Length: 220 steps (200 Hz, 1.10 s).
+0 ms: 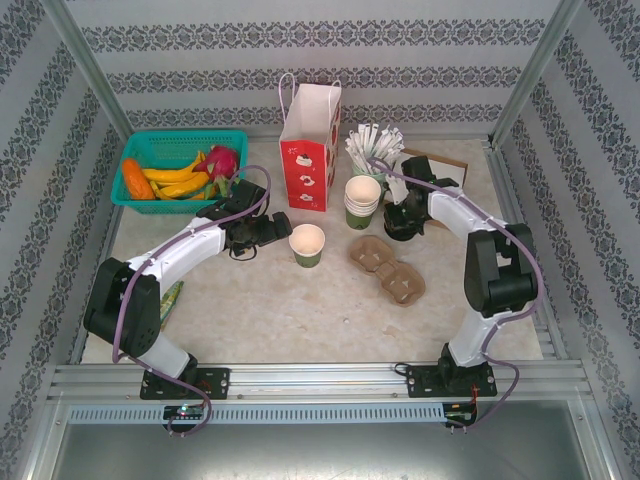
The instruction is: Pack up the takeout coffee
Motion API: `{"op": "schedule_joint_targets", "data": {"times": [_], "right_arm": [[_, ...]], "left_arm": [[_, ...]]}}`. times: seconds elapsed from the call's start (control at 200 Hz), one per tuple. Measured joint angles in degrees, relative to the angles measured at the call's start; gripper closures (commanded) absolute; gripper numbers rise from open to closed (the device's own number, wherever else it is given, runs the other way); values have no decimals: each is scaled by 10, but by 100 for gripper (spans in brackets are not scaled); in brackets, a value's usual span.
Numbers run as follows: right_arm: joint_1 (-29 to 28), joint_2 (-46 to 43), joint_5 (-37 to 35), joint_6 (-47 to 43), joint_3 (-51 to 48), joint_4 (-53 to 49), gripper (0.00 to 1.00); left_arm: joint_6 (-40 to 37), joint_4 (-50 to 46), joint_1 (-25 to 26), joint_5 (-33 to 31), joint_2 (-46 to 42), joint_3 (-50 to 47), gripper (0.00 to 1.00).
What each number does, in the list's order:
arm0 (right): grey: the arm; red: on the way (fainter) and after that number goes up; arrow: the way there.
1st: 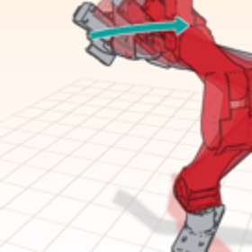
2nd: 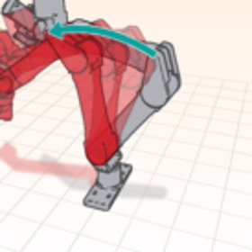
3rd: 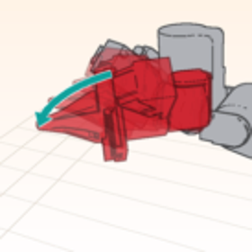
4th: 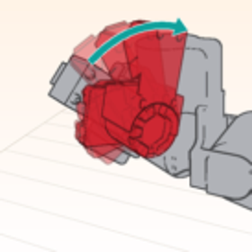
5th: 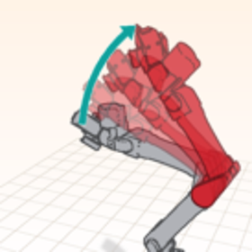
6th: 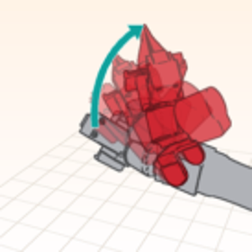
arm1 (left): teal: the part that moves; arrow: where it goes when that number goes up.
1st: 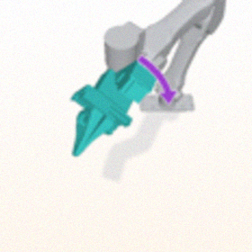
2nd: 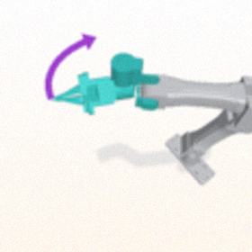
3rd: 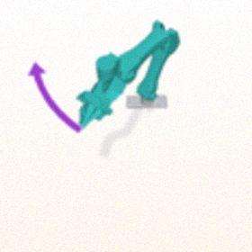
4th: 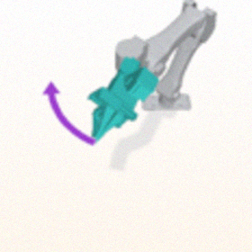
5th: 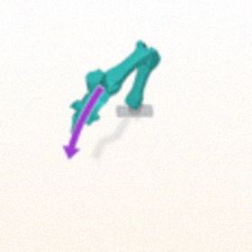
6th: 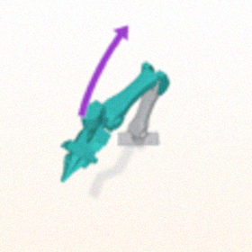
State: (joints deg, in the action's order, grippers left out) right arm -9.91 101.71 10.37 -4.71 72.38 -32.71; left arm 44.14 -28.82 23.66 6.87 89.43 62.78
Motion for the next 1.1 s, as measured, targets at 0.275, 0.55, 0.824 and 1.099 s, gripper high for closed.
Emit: {"op": "schedule_joint_targets", "data": {"times": [0.275,0.55,0.824,1.099], "right_arm": [[0,-57,14,12,-4,22,96],[-4,-172,41,17,-64,68,100],[-103,-287,74,-127,-90,138,100],[-217,-284,40,-378,-91,184,100]], "left_arm": [[0,11,0,-4,-1,-1,0],[-50,49,0,-1,-64,-14,0],[-163,48,0,84,-88,82,0],[-275,-81,4,168,-32,310,0]]}}
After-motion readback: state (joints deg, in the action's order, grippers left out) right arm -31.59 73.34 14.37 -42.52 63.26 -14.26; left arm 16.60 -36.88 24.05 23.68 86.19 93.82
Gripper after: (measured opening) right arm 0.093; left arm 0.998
